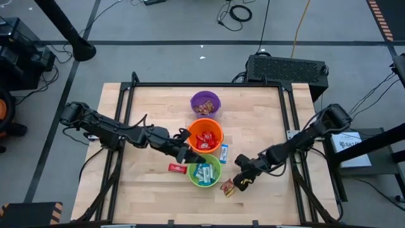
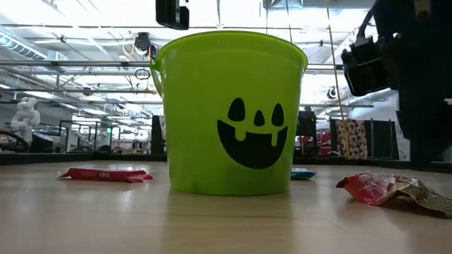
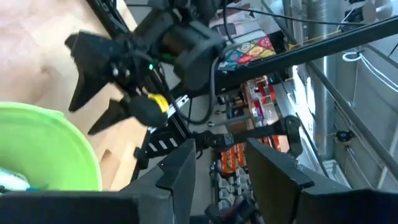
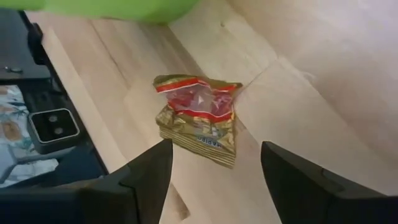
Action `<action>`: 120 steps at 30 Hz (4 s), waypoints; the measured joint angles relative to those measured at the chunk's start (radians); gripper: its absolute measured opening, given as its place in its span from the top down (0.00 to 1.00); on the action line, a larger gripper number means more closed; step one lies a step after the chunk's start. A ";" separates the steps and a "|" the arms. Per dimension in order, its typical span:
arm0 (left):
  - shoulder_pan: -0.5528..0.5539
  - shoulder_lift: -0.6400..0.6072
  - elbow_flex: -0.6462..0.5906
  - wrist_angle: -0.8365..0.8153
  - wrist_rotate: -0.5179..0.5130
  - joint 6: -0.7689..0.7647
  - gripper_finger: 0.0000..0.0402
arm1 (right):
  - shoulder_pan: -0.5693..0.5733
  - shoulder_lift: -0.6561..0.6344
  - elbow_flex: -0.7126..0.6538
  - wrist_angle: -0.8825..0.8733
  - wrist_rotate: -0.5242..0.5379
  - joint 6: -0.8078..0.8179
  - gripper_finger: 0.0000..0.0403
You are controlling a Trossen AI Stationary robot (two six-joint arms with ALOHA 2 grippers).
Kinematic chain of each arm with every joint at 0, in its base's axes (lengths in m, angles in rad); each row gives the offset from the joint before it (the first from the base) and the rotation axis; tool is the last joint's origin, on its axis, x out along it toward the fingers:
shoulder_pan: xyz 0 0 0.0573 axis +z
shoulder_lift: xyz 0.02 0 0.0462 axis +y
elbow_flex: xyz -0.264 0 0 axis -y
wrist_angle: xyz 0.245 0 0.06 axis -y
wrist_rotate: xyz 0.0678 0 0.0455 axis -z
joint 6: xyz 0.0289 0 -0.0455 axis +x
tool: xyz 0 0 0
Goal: Sort candy by brand, put in halloween buckets
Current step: Put golden candy into the purple bucket
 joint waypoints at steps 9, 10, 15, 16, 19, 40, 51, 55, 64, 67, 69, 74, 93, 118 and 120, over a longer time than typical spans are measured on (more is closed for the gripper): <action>-0.034 0.000 0.000 0.000 -0.163 0.055 0.64 | 0.041 0.035 0.000 0.037 0.002 0.005 0.49; -0.035 0.000 0.000 -0.002 -0.182 0.064 0.64 | 0.041 0.038 0.000 0.040 0.004 -0.002 0.49; -0.039 0.000 0.000 0.002 -0.248 0.096 0.64 | 0.038 0.076 0.000 0.043 0.012 -0.034 0.52; -0.039 0.000 0.000 0.002 -0.254 0.098 0.64 | 0.039 0.087 0.000 0.051 0.012 -0.044 0.52; -0.040 0.000 0.000 0.003 -0.272 0.099 0.64 | 0.039 0.121 0.000 0.100 0.006 -0.092 0.53; -0.039 0.000 0.000 0.018 -0.285 0.098 0.64 | 0.048 0.155 0.024 0.111 -0.008 -0.248 1.00; -0.044 -0.070 0.000 0.055 -0.278 0.195 0.64 | 0.056 -0.323 0.025 0.142 0.028 -0.262 1.00; -0.044 -0.094 0.000 0.049 -0.278 0.229 0.64 | 0.047 -0.505 0.025 0.206 0.246 -0.345 1.00; -0.043 -0.098 0.000 0.032 -0.343 0.228 0.64 | -0.094 -0.747 0.063 0.306 0.522 -0.791 1.00; -0.039 -0.098 0.000 0.029 -0.416 0.229 0.64 | -0.142 -0.757 0.128 0.226 0.506 -1.040 1.00; -0.029 -0.098 0.000 0.031 -0.460 0.230 0.64 | -0.162 -0.753 0.180 0.154 0.498 -1.239 1.00; 0.009 -0.098 0.000 0.016 -0.517 0.235 0.64 | -0.208 -0.750 0.284 0.033 0.500 -1.737 1.00; 0.099 -0.098 0.000 -0.037 -0.599 0.234 0.64 | -0.402 -0.708 0.567 -0.261 0.579 -2.009 1.00; 0.047 -0.139 0.001 -0.417 -0.551 0.032 0.64 | -0.606 -0.560 0.569 -0.435 -0.441 -1.046 1.00; 0.047 -0.139 0.000 -0.461 -0.547 -0.002 0.64 | -0.654 -0.505 0.569 -0.425 -0.602 -1.042 1.00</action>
